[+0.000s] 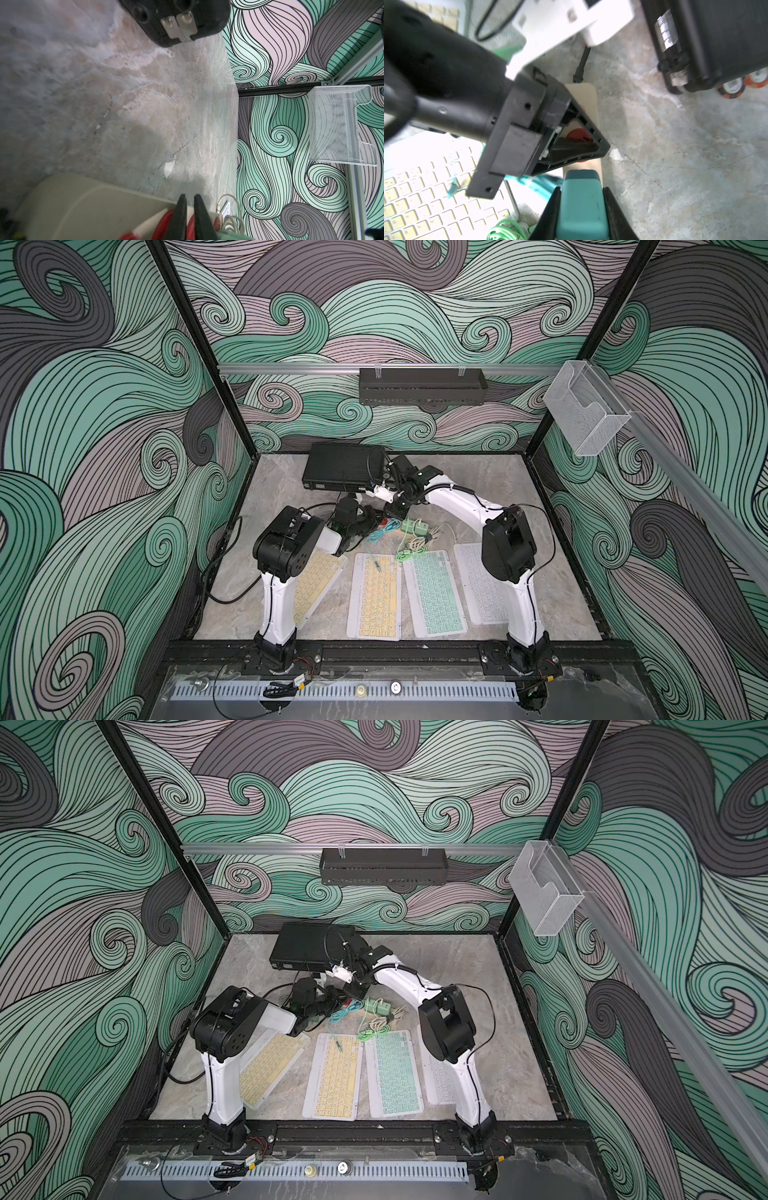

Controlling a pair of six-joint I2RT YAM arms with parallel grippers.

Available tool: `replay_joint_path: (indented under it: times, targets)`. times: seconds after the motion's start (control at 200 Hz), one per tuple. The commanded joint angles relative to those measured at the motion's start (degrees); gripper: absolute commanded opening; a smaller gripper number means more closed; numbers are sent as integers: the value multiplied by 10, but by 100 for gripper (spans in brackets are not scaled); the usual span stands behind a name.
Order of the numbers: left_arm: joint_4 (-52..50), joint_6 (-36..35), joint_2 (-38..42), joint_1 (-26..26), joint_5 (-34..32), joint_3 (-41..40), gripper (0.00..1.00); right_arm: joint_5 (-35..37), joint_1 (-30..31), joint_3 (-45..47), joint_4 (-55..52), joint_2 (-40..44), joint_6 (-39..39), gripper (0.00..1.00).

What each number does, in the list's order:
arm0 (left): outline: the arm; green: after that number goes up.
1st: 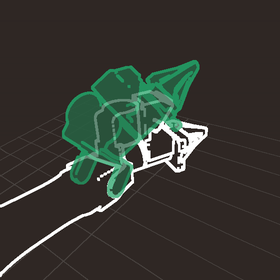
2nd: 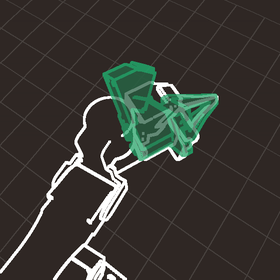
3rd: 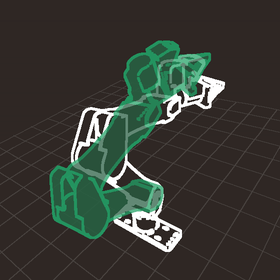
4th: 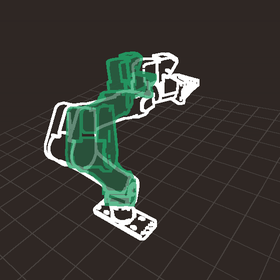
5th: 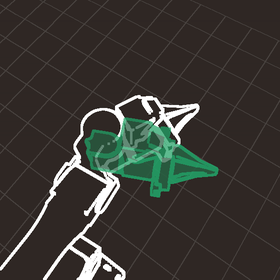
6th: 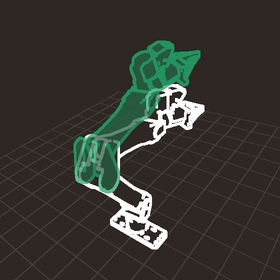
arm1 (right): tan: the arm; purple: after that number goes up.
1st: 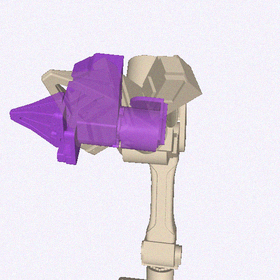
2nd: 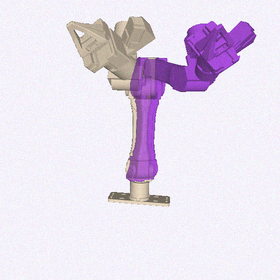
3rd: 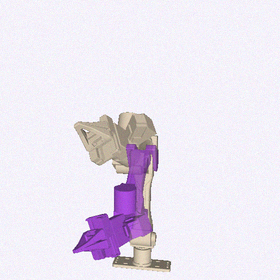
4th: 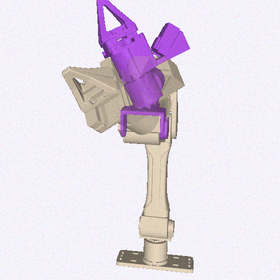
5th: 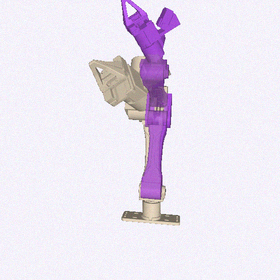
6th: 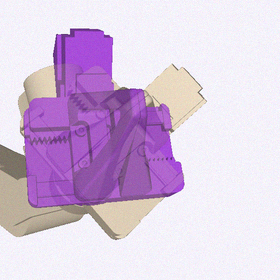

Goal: Unplug the wireless keyboard
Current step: Remove the plug from the socket, then adjust the socket at the center of the board.

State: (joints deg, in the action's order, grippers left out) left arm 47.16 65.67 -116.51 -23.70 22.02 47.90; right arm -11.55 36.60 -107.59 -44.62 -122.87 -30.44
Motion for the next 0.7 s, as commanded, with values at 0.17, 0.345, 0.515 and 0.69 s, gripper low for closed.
replay_joint_path:
  times: [0.17, 0.345, 0.515, 0.69]
  targets:
    - [-119, -10, -35, 1, -21, -19, 13, -45, -5, -10, 11, 13, 9, 0]
    - [-145, -41, 4, 1, -36, -22, 13, -40, -5, 21, 53, 34, 26, 0]
    - [-194, -109, 93, -11, -88, -36, 13, -27, -5, 71, 115, 85, 50, 0]
    - [-206, -131, 178, -48, -152, -74, 13, 11, -6, 174, 235, 180, 79, 0]
